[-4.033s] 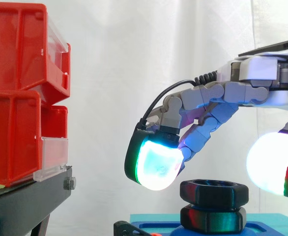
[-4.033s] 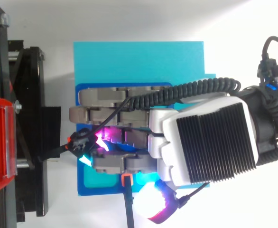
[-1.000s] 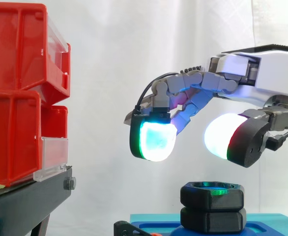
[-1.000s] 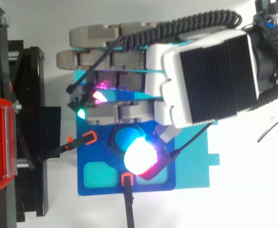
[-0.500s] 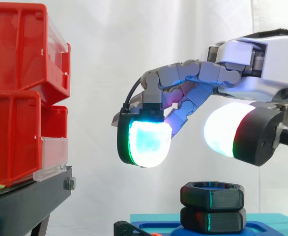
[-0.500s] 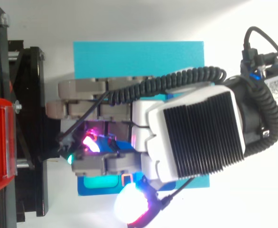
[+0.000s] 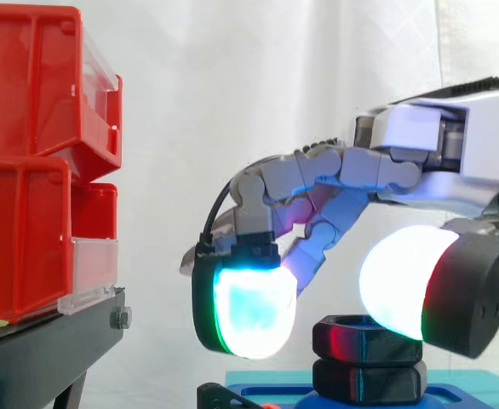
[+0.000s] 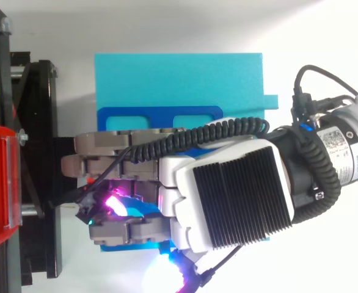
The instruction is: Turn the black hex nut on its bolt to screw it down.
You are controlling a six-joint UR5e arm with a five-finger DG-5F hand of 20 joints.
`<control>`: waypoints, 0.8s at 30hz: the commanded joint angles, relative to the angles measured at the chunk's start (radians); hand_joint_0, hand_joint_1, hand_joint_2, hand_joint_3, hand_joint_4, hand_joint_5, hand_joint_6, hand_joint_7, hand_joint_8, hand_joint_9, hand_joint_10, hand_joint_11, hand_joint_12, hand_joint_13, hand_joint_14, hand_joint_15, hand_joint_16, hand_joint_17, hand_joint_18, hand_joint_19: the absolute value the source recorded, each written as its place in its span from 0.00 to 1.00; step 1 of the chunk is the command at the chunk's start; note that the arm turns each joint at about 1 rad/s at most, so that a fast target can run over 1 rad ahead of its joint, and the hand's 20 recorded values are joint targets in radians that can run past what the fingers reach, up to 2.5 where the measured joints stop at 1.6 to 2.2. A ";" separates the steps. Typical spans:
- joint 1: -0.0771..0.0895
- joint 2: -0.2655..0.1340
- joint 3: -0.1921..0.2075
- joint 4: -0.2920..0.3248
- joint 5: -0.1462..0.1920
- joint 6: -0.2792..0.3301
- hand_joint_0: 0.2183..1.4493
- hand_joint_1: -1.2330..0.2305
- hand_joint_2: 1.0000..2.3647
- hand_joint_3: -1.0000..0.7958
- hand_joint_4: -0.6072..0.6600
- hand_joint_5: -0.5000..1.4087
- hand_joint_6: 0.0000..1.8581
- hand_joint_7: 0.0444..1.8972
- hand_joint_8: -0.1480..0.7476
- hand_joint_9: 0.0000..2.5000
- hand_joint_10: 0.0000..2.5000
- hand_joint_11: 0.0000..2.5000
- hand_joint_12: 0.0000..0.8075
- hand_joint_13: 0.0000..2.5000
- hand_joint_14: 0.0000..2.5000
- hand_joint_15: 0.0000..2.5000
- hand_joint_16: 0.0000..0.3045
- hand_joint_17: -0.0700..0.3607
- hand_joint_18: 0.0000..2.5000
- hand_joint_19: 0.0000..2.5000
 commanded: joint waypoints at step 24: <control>-0.030 -0.003 -0.001 -0.042 -0.039 -0.017 0.22 0.72 0.00 0.28 0.63 0.25 0.33 0.71 0.46 0.39 0.00 0.07 0.40 0.23 0.00 0.02 0.14 0.39 0.16 0.09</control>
